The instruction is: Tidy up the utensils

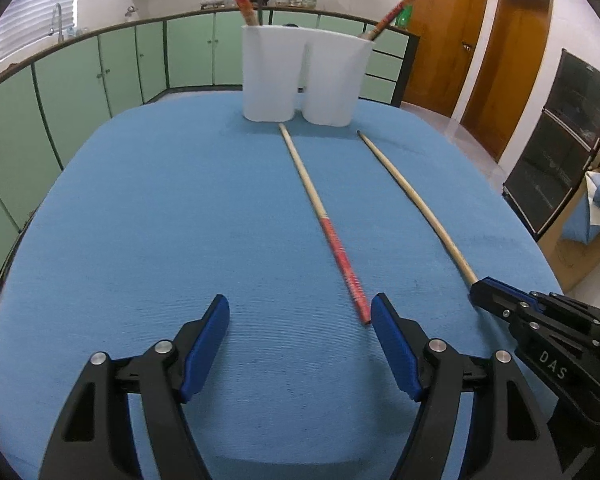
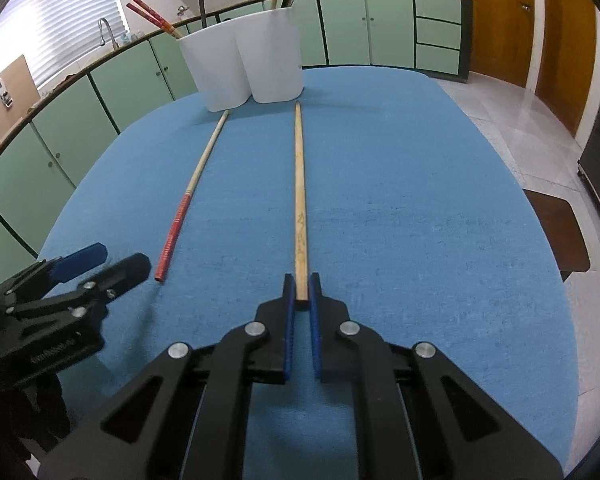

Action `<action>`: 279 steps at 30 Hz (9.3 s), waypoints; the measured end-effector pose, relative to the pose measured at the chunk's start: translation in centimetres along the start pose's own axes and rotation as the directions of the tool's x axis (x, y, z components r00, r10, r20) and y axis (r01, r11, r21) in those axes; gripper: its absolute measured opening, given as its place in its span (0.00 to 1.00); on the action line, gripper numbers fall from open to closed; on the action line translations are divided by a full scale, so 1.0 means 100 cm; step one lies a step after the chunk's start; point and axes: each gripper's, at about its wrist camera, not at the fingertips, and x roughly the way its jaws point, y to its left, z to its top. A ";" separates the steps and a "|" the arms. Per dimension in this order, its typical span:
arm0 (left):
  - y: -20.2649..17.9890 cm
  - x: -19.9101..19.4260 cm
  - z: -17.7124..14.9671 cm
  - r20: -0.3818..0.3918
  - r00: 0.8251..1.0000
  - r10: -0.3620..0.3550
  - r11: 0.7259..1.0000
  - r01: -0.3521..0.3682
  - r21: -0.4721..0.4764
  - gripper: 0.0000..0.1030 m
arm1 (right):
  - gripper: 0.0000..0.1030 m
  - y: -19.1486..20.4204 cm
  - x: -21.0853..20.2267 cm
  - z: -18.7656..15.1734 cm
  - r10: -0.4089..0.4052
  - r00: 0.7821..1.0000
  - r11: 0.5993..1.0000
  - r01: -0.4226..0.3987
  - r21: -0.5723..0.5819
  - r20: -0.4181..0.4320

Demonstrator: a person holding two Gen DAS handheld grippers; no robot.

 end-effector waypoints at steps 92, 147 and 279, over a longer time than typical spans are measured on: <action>-0.009 -0.123 0.304 0.555 0.829 -0.063 0.989 -0.024 0.148 0.05 | 0.06 0.026 -0.136 0.342 0.161 0.821 0.980 -0.068 -0.186 0.547; -0.013 -0.189 0.081 0.473 0.881 -0.019 0.995 -0.028 0.091 0.94 | 0.95 0.034 -0.190 0.075 0.072 0.884 0.985 0.011 -0.174 0.463; -0.004 -0.220 0.063 0.510 0.860 -0.001 0.998 -0.034 0.059 0.94 | 0.95 0.052 -0.201 0.061 0.108 0.878 0.981 -0.017 -0.193 0.466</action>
